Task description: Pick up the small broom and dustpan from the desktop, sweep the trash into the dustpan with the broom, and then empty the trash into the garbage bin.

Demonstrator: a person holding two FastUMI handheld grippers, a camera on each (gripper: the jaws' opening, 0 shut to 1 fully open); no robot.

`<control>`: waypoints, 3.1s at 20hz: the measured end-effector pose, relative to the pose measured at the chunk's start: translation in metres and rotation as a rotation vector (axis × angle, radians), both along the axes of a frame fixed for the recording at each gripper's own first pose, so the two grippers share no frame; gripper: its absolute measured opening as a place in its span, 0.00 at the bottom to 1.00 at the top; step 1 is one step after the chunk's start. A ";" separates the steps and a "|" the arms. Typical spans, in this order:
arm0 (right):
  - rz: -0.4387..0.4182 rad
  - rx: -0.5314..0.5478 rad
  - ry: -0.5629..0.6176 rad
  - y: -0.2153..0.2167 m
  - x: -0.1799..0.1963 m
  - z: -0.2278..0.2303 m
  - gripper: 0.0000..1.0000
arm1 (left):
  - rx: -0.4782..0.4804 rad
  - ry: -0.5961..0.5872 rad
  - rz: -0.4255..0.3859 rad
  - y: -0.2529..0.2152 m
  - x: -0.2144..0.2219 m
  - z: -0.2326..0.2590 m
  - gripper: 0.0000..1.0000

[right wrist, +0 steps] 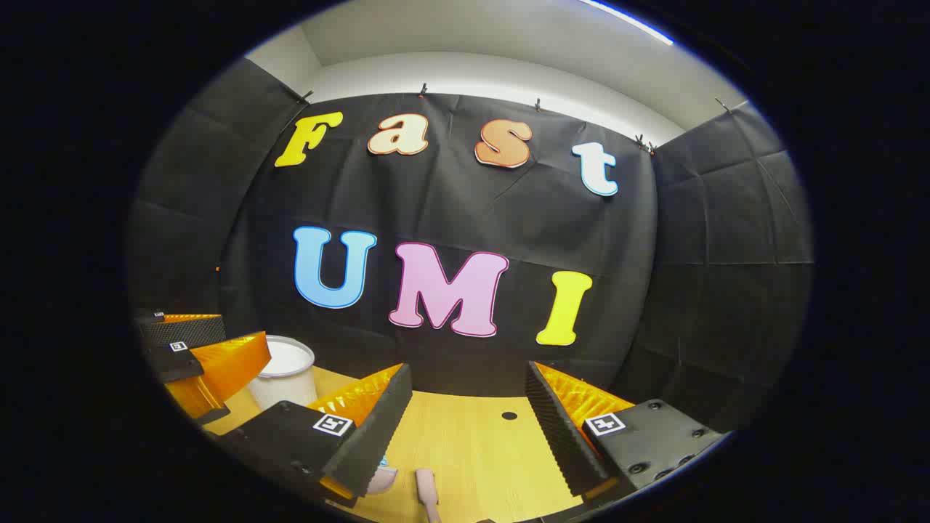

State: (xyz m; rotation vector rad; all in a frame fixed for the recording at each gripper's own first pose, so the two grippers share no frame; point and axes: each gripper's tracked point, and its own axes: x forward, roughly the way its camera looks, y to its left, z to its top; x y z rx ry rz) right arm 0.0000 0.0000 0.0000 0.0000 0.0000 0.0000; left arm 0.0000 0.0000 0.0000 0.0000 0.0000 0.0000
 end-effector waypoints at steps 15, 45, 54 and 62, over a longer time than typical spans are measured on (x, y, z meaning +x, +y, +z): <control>0.013 -0.010 -0.026 0.013 -0.011 0.013 0.99 | 0.008 -0.029 0.004 0.008 -0.018 0.010 0.81; 0.047 0.061 0.142 0.031 -0.018 -0.036 1.00 | -0.070 0.306 -0.063 0.015 -0.015 -0.080 0.82; 0.231 0.190 0.732 0.064 0.043 -0.224 1.00 | -0.199 1.104 0.019 0.000 0.020 -0.261 0.84; 0.233 0.153 1.421 0.056 0.017 -0.363 0.99 | -0.262 1.589 0.105 0.002 0.017 -0.345 0.82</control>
